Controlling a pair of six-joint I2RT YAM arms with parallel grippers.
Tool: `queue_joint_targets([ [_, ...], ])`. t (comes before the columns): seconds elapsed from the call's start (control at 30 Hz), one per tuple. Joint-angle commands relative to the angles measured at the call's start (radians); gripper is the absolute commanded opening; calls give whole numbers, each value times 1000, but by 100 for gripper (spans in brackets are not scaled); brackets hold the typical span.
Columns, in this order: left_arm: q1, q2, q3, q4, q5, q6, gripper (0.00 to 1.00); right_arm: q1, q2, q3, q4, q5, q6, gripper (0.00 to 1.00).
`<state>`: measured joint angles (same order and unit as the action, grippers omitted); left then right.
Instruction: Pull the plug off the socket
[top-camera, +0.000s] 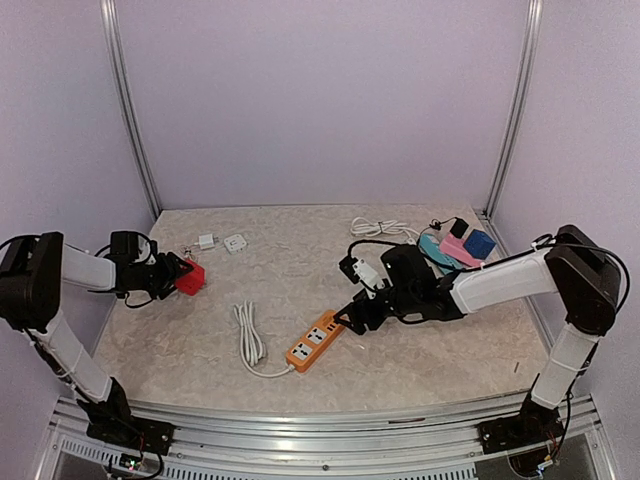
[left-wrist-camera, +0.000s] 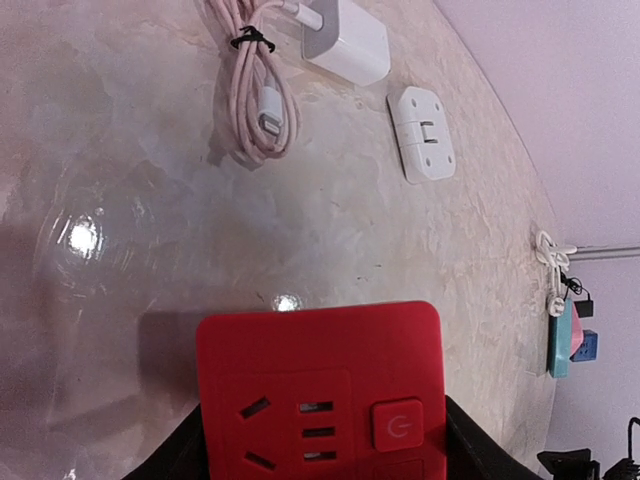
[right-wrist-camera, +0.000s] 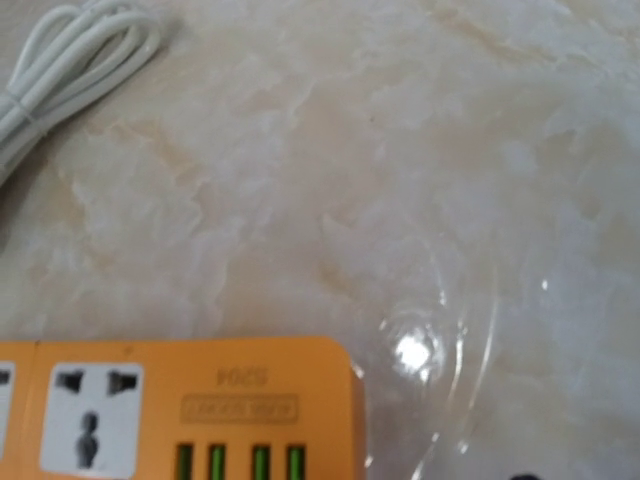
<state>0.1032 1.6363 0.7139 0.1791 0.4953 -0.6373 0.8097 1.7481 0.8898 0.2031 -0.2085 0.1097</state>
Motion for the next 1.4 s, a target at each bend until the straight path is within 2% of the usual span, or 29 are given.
queue_joint_targets([
  [0.0,18,-32,-32,-51,-74,-18,67,23,-71,-44,7,-19,33,80],
  [0.37,20,-103,-38,-144,-156,-17,82,134,-154,-81,-31,34,78,80],
  [0.53,18,-175,-41,-199,-204,-10,95,209,-155,-58,-77,94,93,80],
  [0.7,-8,-285,-14,-308,-274,20,97,295,-133,-43,-88,172,141,79],
  [0.97,-182,-510,97,-504,-477,66,99,412,-10,27,-124,336,291,78],
  [1.37,-284,-664,111,-561,-533,56,99,434,225,189,-176,465,452,79],
])
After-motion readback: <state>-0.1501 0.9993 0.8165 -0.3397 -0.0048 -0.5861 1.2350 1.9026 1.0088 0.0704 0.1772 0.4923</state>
